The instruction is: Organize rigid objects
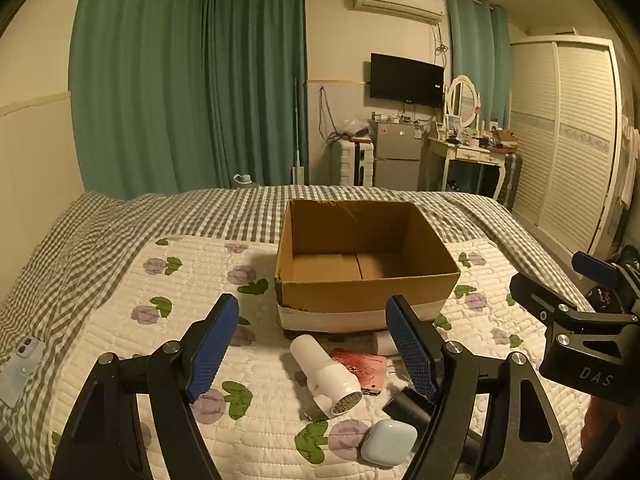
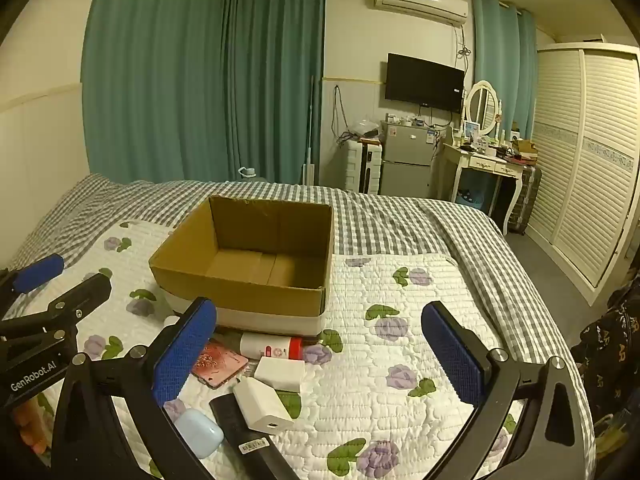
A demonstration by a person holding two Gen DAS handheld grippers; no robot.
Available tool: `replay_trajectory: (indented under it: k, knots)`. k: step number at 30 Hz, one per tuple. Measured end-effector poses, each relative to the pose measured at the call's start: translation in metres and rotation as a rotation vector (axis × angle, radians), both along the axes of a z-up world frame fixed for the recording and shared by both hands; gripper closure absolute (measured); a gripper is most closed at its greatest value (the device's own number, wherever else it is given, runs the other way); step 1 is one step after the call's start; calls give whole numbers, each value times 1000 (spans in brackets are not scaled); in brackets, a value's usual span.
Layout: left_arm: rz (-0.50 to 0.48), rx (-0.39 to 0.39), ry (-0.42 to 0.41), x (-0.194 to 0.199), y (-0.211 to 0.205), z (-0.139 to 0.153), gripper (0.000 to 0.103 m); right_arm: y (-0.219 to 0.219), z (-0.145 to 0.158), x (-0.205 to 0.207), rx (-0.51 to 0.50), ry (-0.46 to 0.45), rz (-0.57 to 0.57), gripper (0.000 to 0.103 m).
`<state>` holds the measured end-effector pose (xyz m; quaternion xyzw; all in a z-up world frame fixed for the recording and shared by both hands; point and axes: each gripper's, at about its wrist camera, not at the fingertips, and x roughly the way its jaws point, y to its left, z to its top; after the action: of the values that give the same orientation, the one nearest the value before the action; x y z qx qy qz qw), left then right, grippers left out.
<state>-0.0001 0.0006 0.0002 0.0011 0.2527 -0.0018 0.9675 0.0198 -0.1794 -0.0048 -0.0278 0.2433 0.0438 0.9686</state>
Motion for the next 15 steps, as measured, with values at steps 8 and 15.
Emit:
replay_trajectory:
  k: [8,15]
  knots:
    - [10,13,6,4,4,-3,24,0,1,1,0,11,4,0]
    - [11,15,8,3,5,-6,24,5,0,0,-14,18,12,0]
